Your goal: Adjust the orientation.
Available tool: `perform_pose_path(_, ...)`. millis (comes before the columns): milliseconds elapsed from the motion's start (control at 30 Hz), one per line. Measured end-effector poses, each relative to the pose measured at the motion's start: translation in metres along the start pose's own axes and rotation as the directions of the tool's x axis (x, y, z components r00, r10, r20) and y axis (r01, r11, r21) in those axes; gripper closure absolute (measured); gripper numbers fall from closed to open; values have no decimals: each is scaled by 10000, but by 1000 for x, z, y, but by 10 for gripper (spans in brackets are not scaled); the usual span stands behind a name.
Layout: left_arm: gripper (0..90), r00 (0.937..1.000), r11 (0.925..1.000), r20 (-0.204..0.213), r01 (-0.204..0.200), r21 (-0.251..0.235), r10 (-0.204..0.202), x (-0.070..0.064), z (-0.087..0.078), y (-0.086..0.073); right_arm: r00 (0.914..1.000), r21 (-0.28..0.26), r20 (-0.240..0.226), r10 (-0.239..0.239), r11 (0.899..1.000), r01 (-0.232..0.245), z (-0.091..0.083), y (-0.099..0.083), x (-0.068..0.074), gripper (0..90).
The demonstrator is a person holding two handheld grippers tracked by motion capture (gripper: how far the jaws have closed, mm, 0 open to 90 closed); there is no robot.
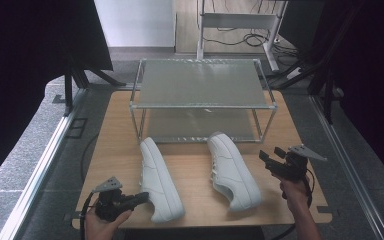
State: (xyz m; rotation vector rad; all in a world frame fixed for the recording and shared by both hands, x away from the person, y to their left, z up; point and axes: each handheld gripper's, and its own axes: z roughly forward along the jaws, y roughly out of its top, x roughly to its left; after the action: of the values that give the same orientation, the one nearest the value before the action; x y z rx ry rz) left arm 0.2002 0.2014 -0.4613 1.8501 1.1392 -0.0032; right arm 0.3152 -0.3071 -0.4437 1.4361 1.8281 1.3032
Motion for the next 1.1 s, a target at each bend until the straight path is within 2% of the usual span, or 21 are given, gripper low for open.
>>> perform_pose_path(133, 896, 10000, 9995, 2, 85, 315, -85, -3, 6, -13, 9995, 220, 70, -314, 9993, 312, 4, -3, 2, 323)
perform_pose_path(167, 896, 9996, 9985, -183, 223, 501, -214, -3, 9, -15, 9997, 264, 91, -244, 9994, 241, 5, -4, 2, 323)
perform_pose_path(267, 897, 9994, 9973, -254, 268, 678, -251, -3, 12, -13, 9996, 271, 118, -275, 9993, 272, 5, -4, 1, 323)
perform_pose_path(433, 894, 9997, 9941, -244, 121, 1077, -96, -4, 24, -5, 9993, 187, 168, -346, 9992, 343, 3, -2, 2, 323)
perform_pose_path(567, 872, 9997, 9952, -226, 130, 971, -108, -6, 28, -3, 9995, 162, 207, -255, 9996, 252, 1, -3, 0, 323)
perform_pose_path(867, 885, 9996, 9954, -291, 64, 955, -36, -6, 29, 1, 9995, 122, 302, -37, 9999, 33, 0, -3, -4, 323)
perform_pose_path(1100, 886, 9994, 9963, -348, 6, 856, 24, -7, 27, 10, 9994, 204, 326, -130, 9997, 124, 2, -4, -3, 323)
